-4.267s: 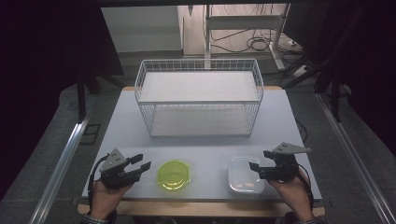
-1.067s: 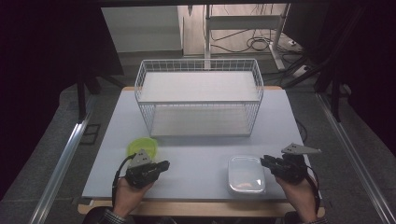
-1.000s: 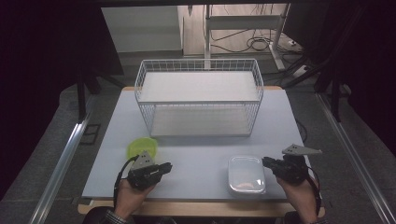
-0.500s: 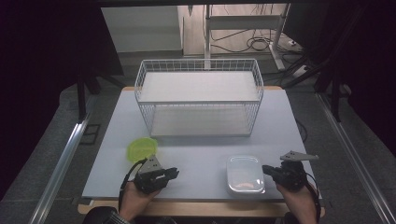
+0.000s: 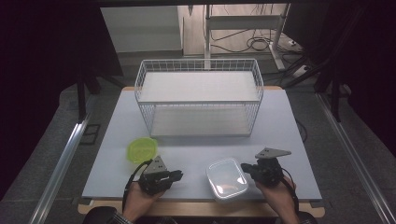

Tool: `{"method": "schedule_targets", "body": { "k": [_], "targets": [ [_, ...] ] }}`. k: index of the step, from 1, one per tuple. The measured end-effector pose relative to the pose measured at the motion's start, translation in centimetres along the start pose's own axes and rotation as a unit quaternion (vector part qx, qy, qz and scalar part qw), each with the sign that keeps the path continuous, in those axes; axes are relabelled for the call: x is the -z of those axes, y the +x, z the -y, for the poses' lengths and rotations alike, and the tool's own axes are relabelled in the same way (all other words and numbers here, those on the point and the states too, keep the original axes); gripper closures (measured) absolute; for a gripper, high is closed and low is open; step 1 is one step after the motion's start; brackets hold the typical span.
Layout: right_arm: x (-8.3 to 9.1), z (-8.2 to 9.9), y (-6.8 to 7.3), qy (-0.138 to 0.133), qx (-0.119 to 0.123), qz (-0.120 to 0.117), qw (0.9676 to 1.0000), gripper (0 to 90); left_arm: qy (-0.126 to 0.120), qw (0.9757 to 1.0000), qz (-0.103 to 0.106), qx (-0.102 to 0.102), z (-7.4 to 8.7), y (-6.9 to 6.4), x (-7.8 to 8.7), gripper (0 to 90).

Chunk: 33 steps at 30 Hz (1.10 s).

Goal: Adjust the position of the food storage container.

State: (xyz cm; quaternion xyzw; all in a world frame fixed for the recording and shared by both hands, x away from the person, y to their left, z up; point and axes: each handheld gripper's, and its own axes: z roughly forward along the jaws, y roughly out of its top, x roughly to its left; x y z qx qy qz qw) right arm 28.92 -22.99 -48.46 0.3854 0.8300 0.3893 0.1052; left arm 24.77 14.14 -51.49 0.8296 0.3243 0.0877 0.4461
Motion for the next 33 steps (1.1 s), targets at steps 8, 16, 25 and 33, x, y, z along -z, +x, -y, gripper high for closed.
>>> {"method": "schedule_targets", "body": {
  "k": [8, 16, 25, 33],
  "targets": [
    [2.5, 1.3, 0.2, -0.011, -0.005, 0.009, 0.9999, 89.4, 0.001, 1.0, 0.002, 0.0, 0.0, 0.0, 0.0, 83.3],
    [4.4, 3.3, 2.0, 0.005, 0.0, 0.011, 0.9999, 89.4, 0.001, 1.0, -0.001, 0.002, 0.1, 0.1, 0.2, 83.4],
    [5.0, 5.6, 3.7, 0.032, -0.023, -0.038, 0.9985, 89.3, 0.006, 0.9999, -0.009, 0.003, 0.1, 0.3, 0.1, 85.3],
    [4.2, 4.4, 3.5, 0.029, -0.019, -0.049, 0.9982, 89.3, 0.007, 1.0, -0.004, 0.004, -0.1, 0.4, -0.3, 85.4]
  ]
}}
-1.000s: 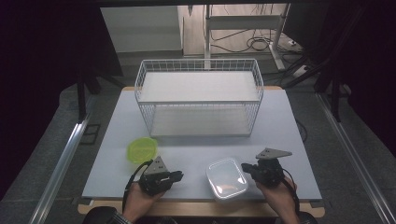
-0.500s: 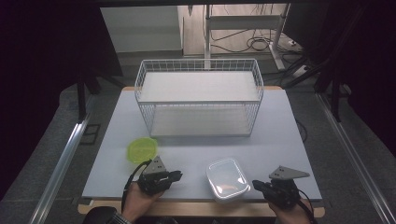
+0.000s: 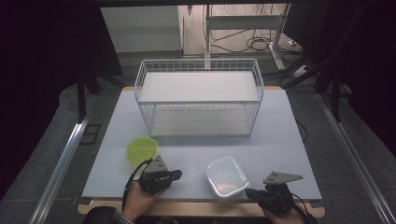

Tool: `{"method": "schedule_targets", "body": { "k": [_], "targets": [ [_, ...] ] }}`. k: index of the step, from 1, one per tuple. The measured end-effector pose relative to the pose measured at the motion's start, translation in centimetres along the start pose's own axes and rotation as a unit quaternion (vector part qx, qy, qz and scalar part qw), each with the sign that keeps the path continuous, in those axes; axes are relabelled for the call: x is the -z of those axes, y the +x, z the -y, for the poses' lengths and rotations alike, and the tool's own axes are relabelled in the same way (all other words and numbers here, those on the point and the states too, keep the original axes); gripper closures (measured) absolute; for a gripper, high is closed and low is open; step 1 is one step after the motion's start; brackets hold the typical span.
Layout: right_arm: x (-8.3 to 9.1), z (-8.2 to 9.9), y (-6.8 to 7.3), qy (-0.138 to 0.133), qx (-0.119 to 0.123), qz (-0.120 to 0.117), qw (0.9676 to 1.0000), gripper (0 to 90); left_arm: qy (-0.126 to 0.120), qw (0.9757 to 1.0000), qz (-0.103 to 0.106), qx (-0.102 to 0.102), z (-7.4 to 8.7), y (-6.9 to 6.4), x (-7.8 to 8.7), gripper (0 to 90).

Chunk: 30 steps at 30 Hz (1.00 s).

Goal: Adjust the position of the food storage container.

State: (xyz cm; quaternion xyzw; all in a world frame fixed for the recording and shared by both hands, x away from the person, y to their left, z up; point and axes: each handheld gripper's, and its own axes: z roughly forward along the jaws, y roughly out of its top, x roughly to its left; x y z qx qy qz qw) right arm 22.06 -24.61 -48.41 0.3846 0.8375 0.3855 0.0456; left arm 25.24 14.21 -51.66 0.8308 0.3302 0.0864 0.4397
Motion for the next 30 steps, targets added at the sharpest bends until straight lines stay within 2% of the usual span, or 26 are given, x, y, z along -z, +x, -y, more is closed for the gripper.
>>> {"method": "schedule_targets", "body": {
  "k": [5, 9, 16, 25, 28, 30],
  "targets": [
    [-0.5, -0.8, -1.2, -0.004, -0.008, 0.003, 1.0, 89.3, -0.005, 1.0, 0.008, 0.002, -0.6, 0.3, -0.5, 85.6],
    [-1.2, -1.9, -1.9, -0.005, -0.007, 0.01, 0.9999, 89.2, -0.002, 1.0, 0.003, -0.008, -1.1, 0.6, -1.1, 86.0],
    [-3.1, -4.0, -2.8, -0.002, -0.002, 0.006, 1.0, 89.2, 0.004, 1.0, -0.003, -0.005, -1.6, 1.5, -2.0, 86.5],
    [-5.6, -6.9, -4.1, -0.001, -0.008, 0.005, 1.0, 88.9, 0.007, 0.9995, -0.03, 0.009, -3.1, 2.6, -3.9, 86.8],
    [-6.4, -7.7, -4.1, 0.0, -0.002, 0.005, 1.0, 88.9, 0.009, 0.9994, -0.032, 0.009, -3.2, 2.6, -4.1, 86.8],
    [-7.0, -8.3, -4.1, 0.002, 0.002, 0.004, 1.0, 88.9, 0.016, 0.9988, -0.045, 0.006, -3.1, 2.4, -3.8, 87.4]
  ]
}}
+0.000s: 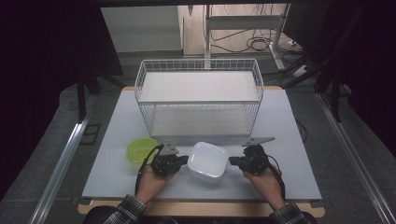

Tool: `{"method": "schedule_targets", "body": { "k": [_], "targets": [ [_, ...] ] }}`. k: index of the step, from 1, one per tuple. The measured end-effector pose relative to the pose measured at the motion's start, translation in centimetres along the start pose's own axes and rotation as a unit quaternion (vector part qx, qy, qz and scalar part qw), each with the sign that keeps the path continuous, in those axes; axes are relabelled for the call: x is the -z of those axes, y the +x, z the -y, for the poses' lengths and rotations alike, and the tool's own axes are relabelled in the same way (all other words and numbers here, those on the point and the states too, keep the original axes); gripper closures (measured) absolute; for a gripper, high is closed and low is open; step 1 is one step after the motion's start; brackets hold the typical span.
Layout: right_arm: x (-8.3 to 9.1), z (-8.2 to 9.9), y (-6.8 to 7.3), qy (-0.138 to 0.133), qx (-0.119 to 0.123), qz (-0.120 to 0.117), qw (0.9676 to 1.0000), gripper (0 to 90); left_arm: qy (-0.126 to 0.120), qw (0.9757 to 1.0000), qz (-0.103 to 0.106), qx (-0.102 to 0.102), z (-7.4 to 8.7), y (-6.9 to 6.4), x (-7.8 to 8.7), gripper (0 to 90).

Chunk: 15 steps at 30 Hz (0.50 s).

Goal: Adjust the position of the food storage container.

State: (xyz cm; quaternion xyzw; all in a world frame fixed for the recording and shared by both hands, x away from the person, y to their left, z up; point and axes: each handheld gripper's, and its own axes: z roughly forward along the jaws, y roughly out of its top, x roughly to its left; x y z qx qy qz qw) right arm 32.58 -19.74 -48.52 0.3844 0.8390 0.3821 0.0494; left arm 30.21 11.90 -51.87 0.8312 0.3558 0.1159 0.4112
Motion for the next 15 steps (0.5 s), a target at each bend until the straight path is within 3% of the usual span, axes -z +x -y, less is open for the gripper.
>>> {"method": "schedule_targets", "body": {
  "k": [6, 15],
  "targets": [
    [-1.3, -0.9, -0.2, -0.009, -0.001, 0.0, 1.0, 88.9, -0.004, 0.9995, 0.01, 0.028, 0.7, 0.1, 0.6, 88.9],
    [-1.1, 0.2, 0.1, -0.005, 0.0, -0.009, 0.9999, 88.6, 0.007, 0.9994, 0.02, 0.027, 1.5, -1.3, 1.0, 89.2]
  ]
}}
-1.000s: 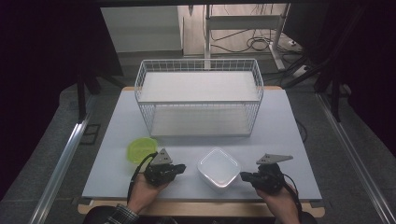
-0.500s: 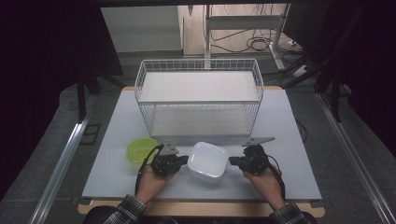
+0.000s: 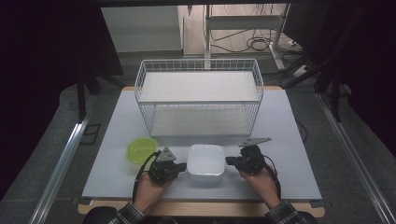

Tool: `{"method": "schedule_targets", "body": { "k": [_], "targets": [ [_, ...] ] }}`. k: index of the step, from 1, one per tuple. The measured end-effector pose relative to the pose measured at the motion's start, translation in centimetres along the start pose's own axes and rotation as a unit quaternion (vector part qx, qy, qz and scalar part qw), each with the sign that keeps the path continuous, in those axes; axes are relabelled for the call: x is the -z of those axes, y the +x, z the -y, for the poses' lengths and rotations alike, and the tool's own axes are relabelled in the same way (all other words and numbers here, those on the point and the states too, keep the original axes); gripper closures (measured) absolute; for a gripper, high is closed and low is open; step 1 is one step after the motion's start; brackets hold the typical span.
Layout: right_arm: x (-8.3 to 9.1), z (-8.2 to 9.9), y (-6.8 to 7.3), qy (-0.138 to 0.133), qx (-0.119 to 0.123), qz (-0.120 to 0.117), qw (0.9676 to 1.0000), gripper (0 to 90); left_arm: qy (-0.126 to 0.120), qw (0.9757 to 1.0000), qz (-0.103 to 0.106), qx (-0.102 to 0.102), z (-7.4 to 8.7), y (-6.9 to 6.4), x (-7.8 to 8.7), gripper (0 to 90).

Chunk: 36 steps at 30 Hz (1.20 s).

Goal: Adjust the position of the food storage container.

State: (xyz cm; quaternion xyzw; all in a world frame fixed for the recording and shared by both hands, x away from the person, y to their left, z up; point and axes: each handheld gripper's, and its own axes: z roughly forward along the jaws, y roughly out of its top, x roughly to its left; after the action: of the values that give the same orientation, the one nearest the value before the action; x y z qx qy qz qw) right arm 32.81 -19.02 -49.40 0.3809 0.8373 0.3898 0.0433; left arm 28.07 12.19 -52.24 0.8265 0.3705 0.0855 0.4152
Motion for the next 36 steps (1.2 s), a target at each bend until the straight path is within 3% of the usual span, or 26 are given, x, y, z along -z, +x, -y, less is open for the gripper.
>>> {"method": "schedule_targets", "body": {
  "k": [8, 20, 23, 36],
  "targets": [
    [-0.5, 0.2, 0.7, 0.009, 0.014, 0.001, 0.9999, 89.1, 0.0, 1.0, 0.003, 0.004, 0.3, -0.2, 0.3, 89.3],
    [-0.4, 0.6, 1.1, 0.016, 0.025, 0.002, 0.9996, 89.1, -0.001, 1.0, -0.007, 0.004, 0.1, 0.1, -0.1, 89.6],
    [-0.3, 0.7, 1.3, 0.019, 0.025, 0.0, 0.9995, 89.2, -0.004, 0.9998, -0.017, 0.009, -0.1, 0.4, -0.3, 89.8],
    [-0.1, 0.8, 1.3, 0.017, 0.029, 0.001, 0.9994, 86.9, -0.01, 0.9999, -0.01, 0.01, -0.1, 0.4, -0.2, 88.9]
  ]
}}
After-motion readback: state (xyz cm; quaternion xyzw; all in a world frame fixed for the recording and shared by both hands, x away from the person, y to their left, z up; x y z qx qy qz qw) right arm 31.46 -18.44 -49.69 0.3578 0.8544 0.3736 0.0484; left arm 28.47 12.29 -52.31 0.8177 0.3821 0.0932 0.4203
